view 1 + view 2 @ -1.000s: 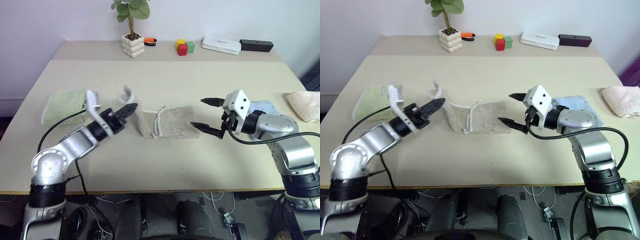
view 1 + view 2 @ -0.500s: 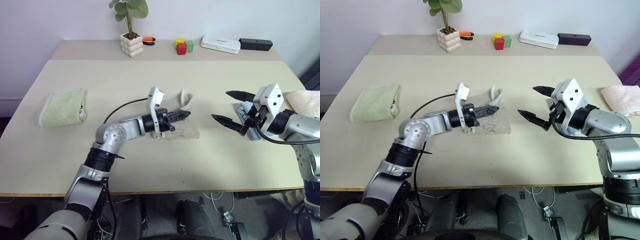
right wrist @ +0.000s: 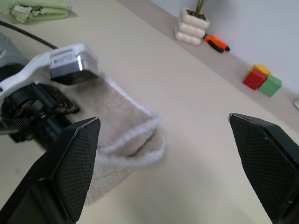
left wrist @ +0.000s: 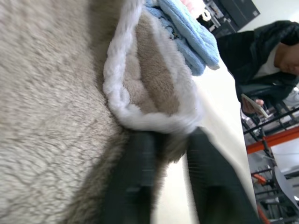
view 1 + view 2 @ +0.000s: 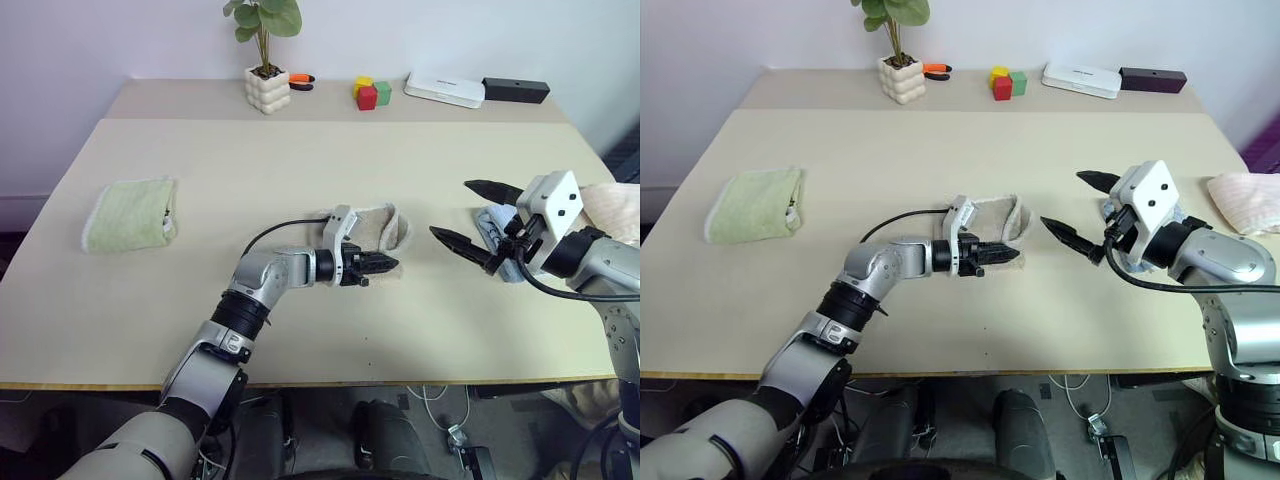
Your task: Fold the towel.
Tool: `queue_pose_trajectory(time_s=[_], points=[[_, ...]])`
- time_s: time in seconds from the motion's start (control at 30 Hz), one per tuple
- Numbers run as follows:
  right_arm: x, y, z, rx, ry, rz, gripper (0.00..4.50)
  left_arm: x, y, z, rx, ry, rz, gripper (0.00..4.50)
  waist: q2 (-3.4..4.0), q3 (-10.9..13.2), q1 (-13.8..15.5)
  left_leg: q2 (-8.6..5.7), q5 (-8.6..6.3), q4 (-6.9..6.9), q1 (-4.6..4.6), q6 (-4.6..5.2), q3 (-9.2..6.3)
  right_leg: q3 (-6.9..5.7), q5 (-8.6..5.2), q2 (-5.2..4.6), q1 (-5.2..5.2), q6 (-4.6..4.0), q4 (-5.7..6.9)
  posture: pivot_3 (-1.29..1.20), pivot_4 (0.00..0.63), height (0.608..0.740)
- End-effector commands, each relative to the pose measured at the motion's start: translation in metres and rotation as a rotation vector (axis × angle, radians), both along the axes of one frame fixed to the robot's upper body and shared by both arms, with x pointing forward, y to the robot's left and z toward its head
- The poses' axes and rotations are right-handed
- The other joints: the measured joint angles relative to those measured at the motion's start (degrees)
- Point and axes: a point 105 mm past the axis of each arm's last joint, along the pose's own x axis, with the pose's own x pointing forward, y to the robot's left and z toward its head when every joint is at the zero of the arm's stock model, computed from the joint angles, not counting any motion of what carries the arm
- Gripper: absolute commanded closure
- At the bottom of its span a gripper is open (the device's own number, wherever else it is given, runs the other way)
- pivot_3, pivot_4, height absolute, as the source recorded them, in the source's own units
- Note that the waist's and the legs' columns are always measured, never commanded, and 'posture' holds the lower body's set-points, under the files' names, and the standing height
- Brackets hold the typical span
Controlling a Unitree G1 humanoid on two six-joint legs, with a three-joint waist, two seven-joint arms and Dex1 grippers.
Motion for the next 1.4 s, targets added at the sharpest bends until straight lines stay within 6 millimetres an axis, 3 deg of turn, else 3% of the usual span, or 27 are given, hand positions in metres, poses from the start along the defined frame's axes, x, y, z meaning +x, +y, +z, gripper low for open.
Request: queue_pose_trajectory(time_s=[0.03, 0.07, 0.27, 0.4, 0.47, 0.53, 0.63, 0.8, 0.87, 1.07, 1.23, 1.4], points=[[0.001, 0.003, 0.012, 0.003, -0.051, 0.01, 0.0, -0.008, -0.001, 0.018, -0.048, -0.035, -0.068, 1.58, 0.0, 0.0, -0.07, 0.0, 0.0, 0.01, 0.0, 0.0, 0.01, 0.01, 0.0, 0.0, 0.0, 0.0, 0.0, 0.0, 0.15, 0.735], [0.004, 0.004, 0.013, 0.006, -0.055, 0.01, 0.0, -0.012, 0.0, 0.024, -0.065, -0.068, -0.098, 1.13, 0.0, 0.0, -0.08, 0.0, 0.0, 0.01, 0.0, 0.0, 0.01, 0.01, 0.0, -0.01, 0.0, -0.01, 0.0, 0.0, 0.15, 0.735], [0.026, -0.002, 0.025, 0.061, -0.117, -0.056, 0.0, -0.029, 0.024, 0.062, -0.19, -0.228, -0.183, 1.13, 0.06, 0.0, -0.34, 0.03, 0.0, -0.02, 0.01, 0.0, 0.03, 0.01, 0.02, 0.01, -0.02, 0.03, 0.01, 0.0, 0.15, 0.735], [0.038, 0.003, 0.033, 0.14, -0.152, -0.09, 0.0, -0.017, 0.054, 0.091, -0.306, -0.294, -0.045, 1.13, 0.06, 0.01, -0.31, 0.03, 0.01, 0.0, 0.01, -0.01, 0.04, 0.01, 0.03, 0.01, -0.02, 0.04, 0.03, 0.0, 0.15, 0.735], [0.039, 0.009, 0.033, 0.174, -0.152, -0.08, 0.0, -0.002, 0.064, 0.093, -0.314, -0.303, 0.07, 1.13, 0.06, 0.0, -0.15, 0.03, 0.01, 0.01, 0.01, 0.0, 0.03, 0.01, 0.03, 0.01, 0.0, 0.06, 0.03, 0.0, 0.15, 0.735], [0.042, 0.023, 0.037, 0.31, -0.15, -0.087, 0.0, 0.013, 0.076, 0.092, -0.321, -0.311, 0.211, 1.13, 0.06, 0.0, -0.16, 0.02, 0.01, 0.02, 0.02, 0.0, 0.04, 0.0, 0.08, 0.01, 0.05, 0.14, 0.03, 0.0, 0.15, 0.735], [0.042, 0.054, 0.026, 0.425, -0.107, -0.085, 0.86, 0.024, 0.081, 0.085, -0.32, -0.302, 0.352, 1.99, 0.06, 0.0, -0.21, 0.02, 0.01, 0.04, 0.05, 0.0, 0.04, 0.0, 0.14, 0.01, 0.08, 0.25, 0.06, 0.0, 0.15, 0.735], [0.044, 0.082, 0.014, 0.502, -0.111, -0.188, 3.48, 0.034, 0.076, 0.081, -0.328, -0.281, 0.508, 4.5, 0.07, 0.0, -0.02, -0.02, 0.02, 0.08, -0.06, -0.01, 0.1, -0.02, 0.17, 0.02, 0.07, 0.29, 0.07, 0.0, 0.15, 0.735], [0.047, 0.092, -0.001, 0.512, -0.067, -0.24, 4.46, 0.036, 0.069, 0.07, -0.266, -0.303, 0.526, 4.5, 0.07, -0.02, -0.15, -0.04, 0.02, 0.09, -0.04, -0.01, 0.11, -0.01, 0.17, 0.02, 0.09, 0.3, 0.06, 0.0, 0.15, 0.735], [0.064, 0.092, -0.06, 0.407, 0.088, -0.406, 4.46, 0.044, 0.054, 0.034, -0.143, -0.236, 0.535, 4.5, 0.08, -0.03, -0.17, -0.03, 0.01, 0.07, 0.0, -0.01, 0.12, -0.02, 0.17, 0.05, 0.11, 0.29, 0.06, 0.0, 0.15, 0.735], [0.075, 0.09, -0.096, 0.316, 0.125, -0.548, 4.46, 0.046, 0.04, 0.017, -0.105, -0.199, 0.513, 4.5, 0.08, -0.03, -0.59, -0.01, 0.01, 0.02, -0.04, -0.01, 0.13, -0.01, 0.17, 0.08, 0.03, 0.3, 0.07, 0.0, 0.15, 0.735], [0.077, 0.073, -0.12, 0.263, 0.159, -0.643, 4.46, 0.059, 0.055, -0.004, -0.001, -0.185, 0.603, 4.5, 0.08, -0.04, -0.51, 0.0, 0.01, 0.03, 0.0, -0.01, 0.13, -0.01, 0.17, 0.09, 0.09, 0.29, 0.06, 0.0, 0.15, 0.735]])
